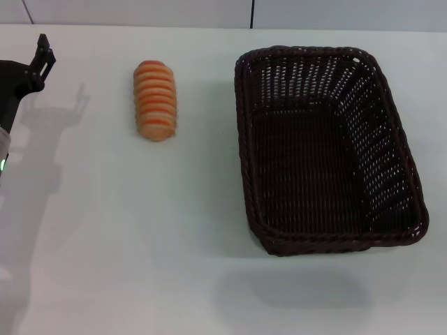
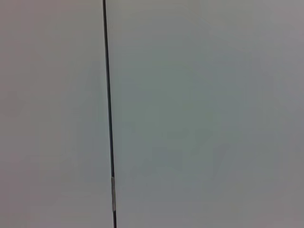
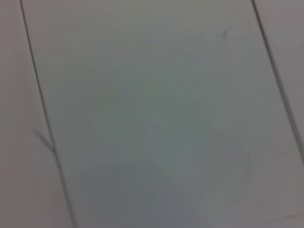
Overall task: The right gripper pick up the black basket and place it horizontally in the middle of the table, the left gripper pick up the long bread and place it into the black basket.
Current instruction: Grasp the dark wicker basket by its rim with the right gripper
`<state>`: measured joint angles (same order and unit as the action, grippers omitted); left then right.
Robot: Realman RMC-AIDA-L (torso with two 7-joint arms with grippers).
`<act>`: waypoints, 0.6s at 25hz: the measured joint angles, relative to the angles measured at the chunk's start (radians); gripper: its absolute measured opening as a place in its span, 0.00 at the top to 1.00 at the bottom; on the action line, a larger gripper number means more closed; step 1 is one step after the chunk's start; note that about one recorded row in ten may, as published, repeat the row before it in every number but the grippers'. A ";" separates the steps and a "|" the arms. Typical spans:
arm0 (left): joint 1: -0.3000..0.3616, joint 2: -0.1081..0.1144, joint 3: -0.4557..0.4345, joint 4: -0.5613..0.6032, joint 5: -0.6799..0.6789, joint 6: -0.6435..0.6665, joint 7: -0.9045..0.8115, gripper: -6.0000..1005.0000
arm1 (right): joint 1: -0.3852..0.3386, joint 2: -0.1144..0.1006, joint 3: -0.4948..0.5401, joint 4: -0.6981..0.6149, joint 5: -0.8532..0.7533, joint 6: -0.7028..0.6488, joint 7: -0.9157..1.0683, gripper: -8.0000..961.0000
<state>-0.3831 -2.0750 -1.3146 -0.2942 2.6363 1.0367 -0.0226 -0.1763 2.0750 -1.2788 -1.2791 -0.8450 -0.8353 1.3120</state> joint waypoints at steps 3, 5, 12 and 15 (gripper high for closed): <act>-0.001 0.000 0.000 -0.001 0.000 -0.001 0.000 0.15 | 0.018 -0.011 0.026 -0.103 -0.247 0.016 0.320 0.13; -0.003 0.000 0.000 -0.002 -0.001 -0.003 0.000 0.15 | 0.047 -0.010 0.052 -0.114 -0.419 -0.027 0.497 0.13; -0.011 -0.001 0.000 0.001 -0.001 -0.005 0.000 0.15 | 0.162 -0.002 0.092 -0.083 -0.857 -0.135 0.887 0.13; -0.013 -0.001 0.000 0.003 -0.001 -0.006 0.000 0.15 | 0.199 -0.001 0.093 -0.055 -0.906 -0.164 0.902 0.13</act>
<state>-0.3957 -2.0755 -1.3146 -0.2917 2.6353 1.0307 -0.0230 0.0222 2.0741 -1.1853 -1.3337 -1.7509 -0.9992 2.2140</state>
